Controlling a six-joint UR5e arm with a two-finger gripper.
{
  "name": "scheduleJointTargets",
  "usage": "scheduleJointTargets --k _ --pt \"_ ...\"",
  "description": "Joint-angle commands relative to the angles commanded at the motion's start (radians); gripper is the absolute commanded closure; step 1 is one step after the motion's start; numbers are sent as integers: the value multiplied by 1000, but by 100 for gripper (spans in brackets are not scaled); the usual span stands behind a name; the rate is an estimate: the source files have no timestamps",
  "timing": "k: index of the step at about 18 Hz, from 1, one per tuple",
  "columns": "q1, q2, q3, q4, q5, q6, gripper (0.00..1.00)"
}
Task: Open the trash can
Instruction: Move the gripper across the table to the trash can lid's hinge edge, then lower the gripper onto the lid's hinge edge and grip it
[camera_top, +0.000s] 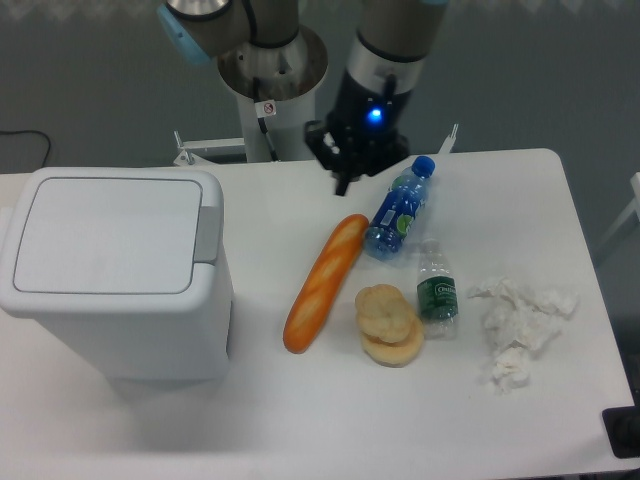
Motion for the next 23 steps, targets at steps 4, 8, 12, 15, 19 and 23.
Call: scheduleJointTargets --k 4,8,12,15,19,23 --pt "-29 0 9 89 -71 -121 100" --pt "-74 -8 8 210 -92 -267 100" --pt "-127 -52 12 268 -106 -287 100" --pt "-137 -55 3 268 -105 -293 100" --pt "-155 -57 -3 268 -103 -293 100" --pt "-157 -52 -15 267 -100 -293 100"
